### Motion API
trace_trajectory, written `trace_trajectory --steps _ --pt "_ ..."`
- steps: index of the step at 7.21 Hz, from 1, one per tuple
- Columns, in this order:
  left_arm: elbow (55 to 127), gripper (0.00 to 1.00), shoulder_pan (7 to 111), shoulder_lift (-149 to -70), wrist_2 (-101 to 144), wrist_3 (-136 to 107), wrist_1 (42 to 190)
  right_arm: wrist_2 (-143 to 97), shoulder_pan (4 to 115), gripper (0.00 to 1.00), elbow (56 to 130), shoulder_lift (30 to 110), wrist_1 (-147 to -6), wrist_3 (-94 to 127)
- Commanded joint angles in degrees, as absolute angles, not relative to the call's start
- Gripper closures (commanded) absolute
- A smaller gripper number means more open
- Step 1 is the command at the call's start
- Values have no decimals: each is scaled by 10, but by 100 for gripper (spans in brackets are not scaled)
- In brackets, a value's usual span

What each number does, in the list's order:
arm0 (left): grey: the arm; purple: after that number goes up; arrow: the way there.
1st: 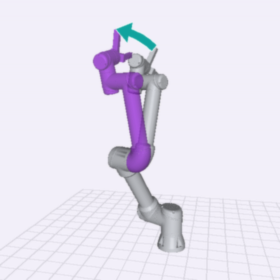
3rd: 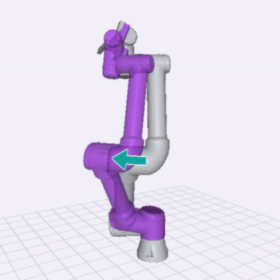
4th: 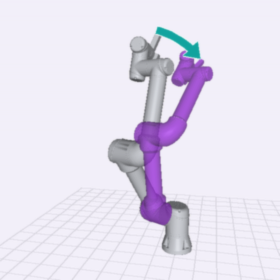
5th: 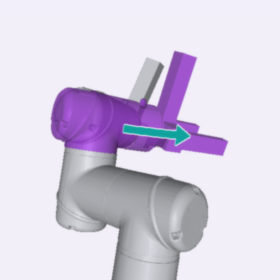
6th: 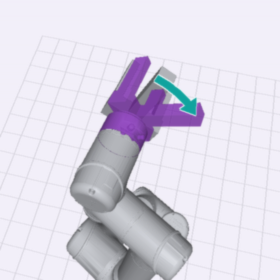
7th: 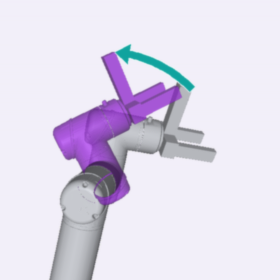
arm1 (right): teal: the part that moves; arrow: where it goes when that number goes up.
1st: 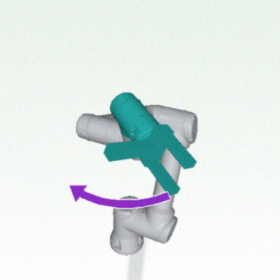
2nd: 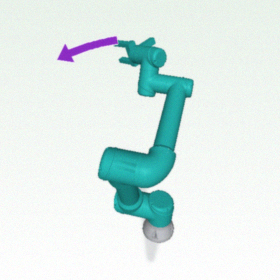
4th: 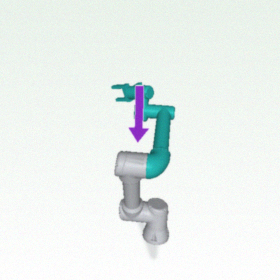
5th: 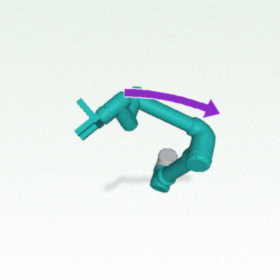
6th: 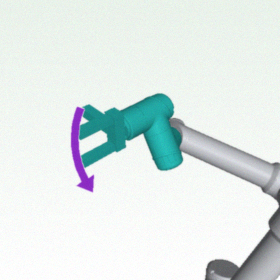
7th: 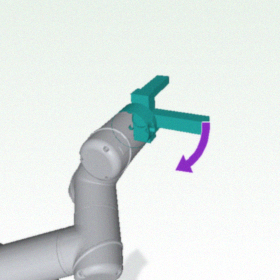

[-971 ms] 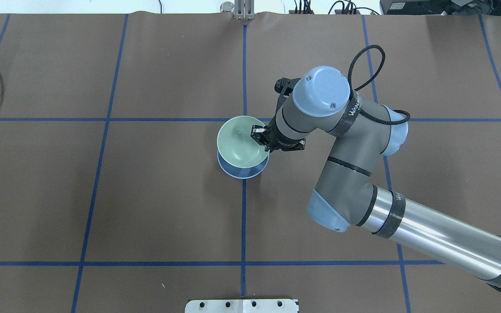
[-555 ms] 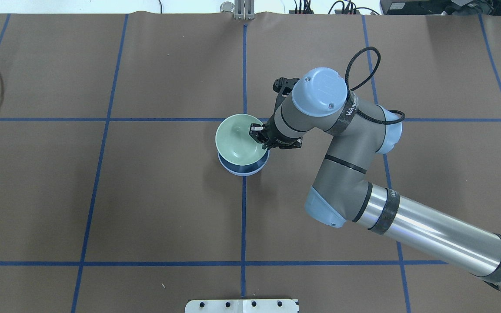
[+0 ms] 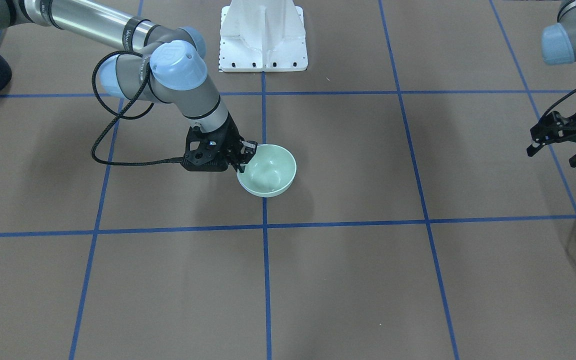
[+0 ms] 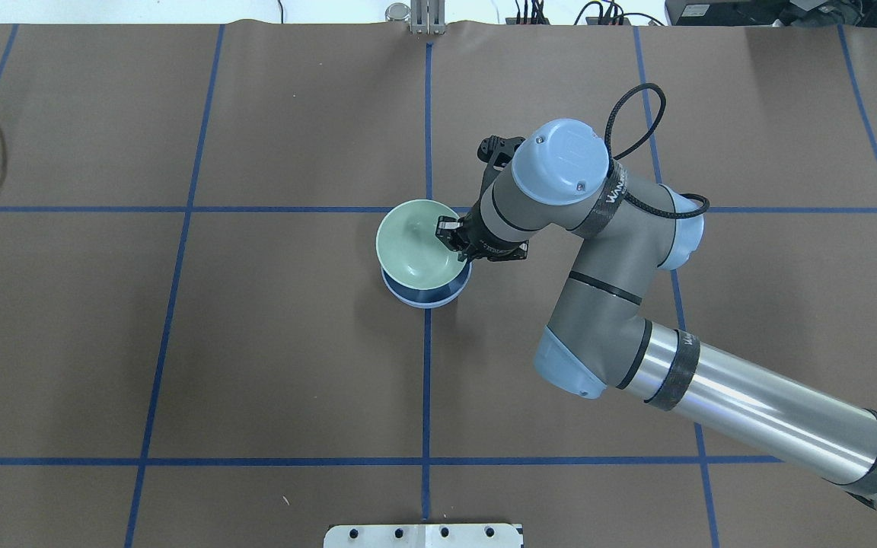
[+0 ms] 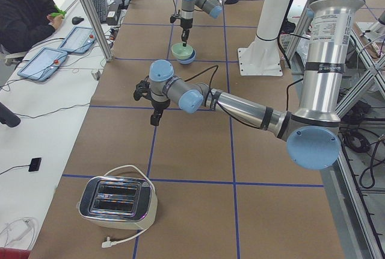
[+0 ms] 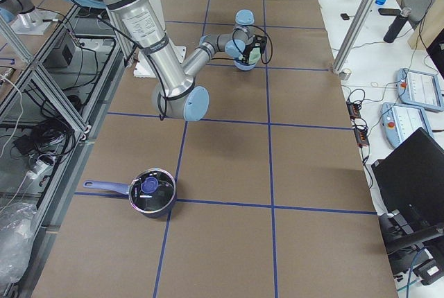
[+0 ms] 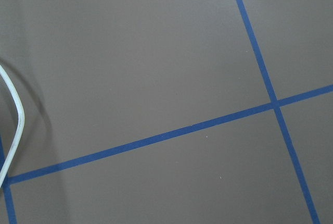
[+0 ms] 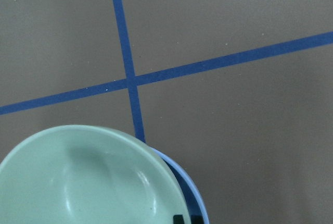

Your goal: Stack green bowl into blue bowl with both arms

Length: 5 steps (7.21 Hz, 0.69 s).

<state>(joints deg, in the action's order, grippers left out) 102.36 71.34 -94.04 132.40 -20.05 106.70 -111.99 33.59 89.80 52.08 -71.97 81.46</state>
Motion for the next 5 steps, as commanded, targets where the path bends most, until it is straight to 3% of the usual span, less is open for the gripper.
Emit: trace_trajectory --steps 1,5 --pt "1022 2 713 -940 1324 -201 1067 -1120 327 100 903 528 -720 815" --pt "1020 2 711 -941 1322 -204 1067 -1122 325 100 917 538 -720 810"
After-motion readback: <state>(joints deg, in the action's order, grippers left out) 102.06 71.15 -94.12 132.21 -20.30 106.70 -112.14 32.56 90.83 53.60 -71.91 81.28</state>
